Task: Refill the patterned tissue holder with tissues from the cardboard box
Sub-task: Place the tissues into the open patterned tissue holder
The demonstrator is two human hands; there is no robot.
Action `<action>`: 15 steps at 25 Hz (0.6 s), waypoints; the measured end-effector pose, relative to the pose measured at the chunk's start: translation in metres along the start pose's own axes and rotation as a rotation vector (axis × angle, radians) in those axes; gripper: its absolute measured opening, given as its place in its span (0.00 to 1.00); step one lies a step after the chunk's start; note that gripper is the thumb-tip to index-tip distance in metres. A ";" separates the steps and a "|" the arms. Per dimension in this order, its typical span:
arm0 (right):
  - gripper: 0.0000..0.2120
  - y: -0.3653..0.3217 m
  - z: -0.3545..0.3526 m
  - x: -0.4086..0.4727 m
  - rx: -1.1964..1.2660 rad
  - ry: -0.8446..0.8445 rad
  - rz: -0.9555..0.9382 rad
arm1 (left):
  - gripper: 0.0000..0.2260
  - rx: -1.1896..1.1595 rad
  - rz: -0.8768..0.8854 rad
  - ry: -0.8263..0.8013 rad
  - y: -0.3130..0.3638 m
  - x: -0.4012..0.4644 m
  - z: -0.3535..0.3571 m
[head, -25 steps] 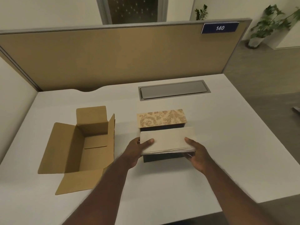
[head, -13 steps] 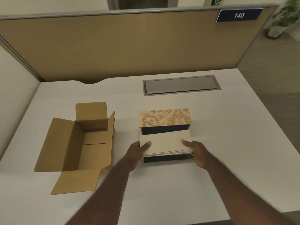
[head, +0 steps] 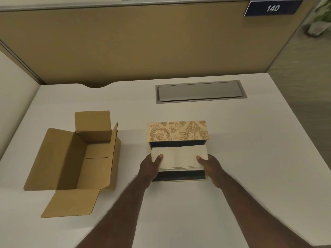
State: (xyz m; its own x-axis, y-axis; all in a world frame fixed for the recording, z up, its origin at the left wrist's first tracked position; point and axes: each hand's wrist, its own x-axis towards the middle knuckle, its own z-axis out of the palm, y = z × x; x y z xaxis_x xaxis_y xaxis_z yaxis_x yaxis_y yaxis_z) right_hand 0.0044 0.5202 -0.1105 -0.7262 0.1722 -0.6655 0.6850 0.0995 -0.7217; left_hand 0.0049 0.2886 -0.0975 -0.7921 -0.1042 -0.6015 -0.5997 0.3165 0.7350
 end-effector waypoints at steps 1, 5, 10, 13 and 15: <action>0.19 0.000 0.000 0.001 -0.008 0.005 0.005 | 0.22 0.014 0.015 0.009 0.001 0.001 0.001; 0.20 -0.002 0.000 0.002 -0.031 0.005 0.035 | 0.23 0.011 0.028 0.031 0.002 0.004 0.001; 0.20 -0.002 0.003 0.001 -0.059 0.025 0.036 | 0.22 -0.009 0.026 0.031 0.001 0.006 0.001; 0.20 -0.002 0.005 0.002 -0.060 0.034 0.023 | 0.23 -0.007 0.021 0.043 -0.001 0.006 0.001; 0.20 -0.003 0.006 0.002 -0.059 0.041 0.019 | 0.23 -0.001 0.025 0.050 -0.001 0.007 0.000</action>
State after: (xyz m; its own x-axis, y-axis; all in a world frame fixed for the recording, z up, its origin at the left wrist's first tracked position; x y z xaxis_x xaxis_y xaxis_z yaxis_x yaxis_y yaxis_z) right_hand 0.0004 0.5149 -0.1112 -0.7111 0.2147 -0.6695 0.7016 0.1532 -0.6959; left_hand 0.0004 0.2876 -0.1027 -0.8114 -0.1430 -0.5667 -0.5799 0.3183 0.7499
